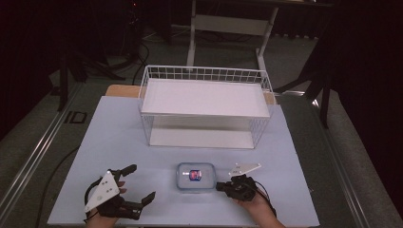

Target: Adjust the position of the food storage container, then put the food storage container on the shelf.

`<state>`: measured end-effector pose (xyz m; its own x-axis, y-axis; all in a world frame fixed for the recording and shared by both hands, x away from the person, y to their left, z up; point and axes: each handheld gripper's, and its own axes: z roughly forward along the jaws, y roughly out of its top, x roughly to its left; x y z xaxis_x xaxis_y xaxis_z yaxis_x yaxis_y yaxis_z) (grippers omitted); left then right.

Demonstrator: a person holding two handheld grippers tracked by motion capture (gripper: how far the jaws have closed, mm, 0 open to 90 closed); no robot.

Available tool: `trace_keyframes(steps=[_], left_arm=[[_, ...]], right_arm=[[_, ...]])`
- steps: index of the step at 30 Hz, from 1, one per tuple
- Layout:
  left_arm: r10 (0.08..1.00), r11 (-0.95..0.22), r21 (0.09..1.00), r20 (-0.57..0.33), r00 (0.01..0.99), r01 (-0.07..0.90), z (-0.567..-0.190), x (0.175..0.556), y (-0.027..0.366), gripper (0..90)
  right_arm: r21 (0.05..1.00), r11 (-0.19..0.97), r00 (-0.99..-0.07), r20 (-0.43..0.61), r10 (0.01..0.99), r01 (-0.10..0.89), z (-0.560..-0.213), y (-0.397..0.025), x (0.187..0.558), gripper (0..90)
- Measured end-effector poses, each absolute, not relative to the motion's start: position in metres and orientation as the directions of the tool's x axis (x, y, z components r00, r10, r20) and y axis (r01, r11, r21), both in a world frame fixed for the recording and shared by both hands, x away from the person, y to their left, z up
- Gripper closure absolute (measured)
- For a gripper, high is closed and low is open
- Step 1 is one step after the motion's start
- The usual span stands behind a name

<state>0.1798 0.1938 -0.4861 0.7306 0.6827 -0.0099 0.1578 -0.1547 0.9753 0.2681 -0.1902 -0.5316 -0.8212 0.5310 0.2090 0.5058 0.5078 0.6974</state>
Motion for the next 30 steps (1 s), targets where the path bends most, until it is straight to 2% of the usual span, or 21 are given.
trace_keyframes(steps=[11,15,18,23,25,27,28,30], left_arm=[[0.677,-0.159,0.974,-0.012,0.736,0.162,-0.487,0.180,0.193,0.6],[0.671,-0.161,0.973,-0.014,0.741,0.164,-0.487,0.180,0.193,0.6],[0.666,-0.158,0.972,-0.024,0.745,0.172,-0.487,0.181,0.192,0.6],[0.655,-0.162,0.971,-0.025,0.755,0.174,-0.487,0.181,0.190,0.6],[0.647,-0.158,0.971,-0.037,0.762,0.181,-0.486,0.181,0.189,0.6],[0.632,-0.156,0.972,-0.040,0.774,0.178,-0.484,0.181,0.187,0.6],[0.632,-0.156,0.972,-0.040,0.774,0.178,-0.484,0.181,0.187,0.6],[0.610,-0.147,0.971,-0.063,0.790,0.191,-0.478,0.182,0.185,0.6]], right_arm=[[0.703,0.517,-0.833,0.201,0.516,0.490,-0.534,-0.173,0.275,90.0],[0.713,0.520,-0.828,0.153,0.539,0.470,-0.527,-0.181,0.273,84.3],[0.739,0.501,-0.827,0.133,0.546,0.450,-0.519,-0.189,0.269,75.3],[0.788,0.426,-0.811,0.152,0.565,0.445,-0.504,-0.199,0.261,45.8],[0.816,0.372,-0.810,0.186,0.556,0.443,-0.498,-0.204,0.259,31.0],[0.821,0.365,-0.822,0.202,0.533,0.439,-0.492,-0.206,0.258,16.6],[0.831,0.369,-0.827,0.178,0.533,0.416,-0.489,-0.206,0.256,13.7],[0.838,0.374,-0.833,0.159,0.530,0.398,-0.483,-0.207,0.253,13.7]])
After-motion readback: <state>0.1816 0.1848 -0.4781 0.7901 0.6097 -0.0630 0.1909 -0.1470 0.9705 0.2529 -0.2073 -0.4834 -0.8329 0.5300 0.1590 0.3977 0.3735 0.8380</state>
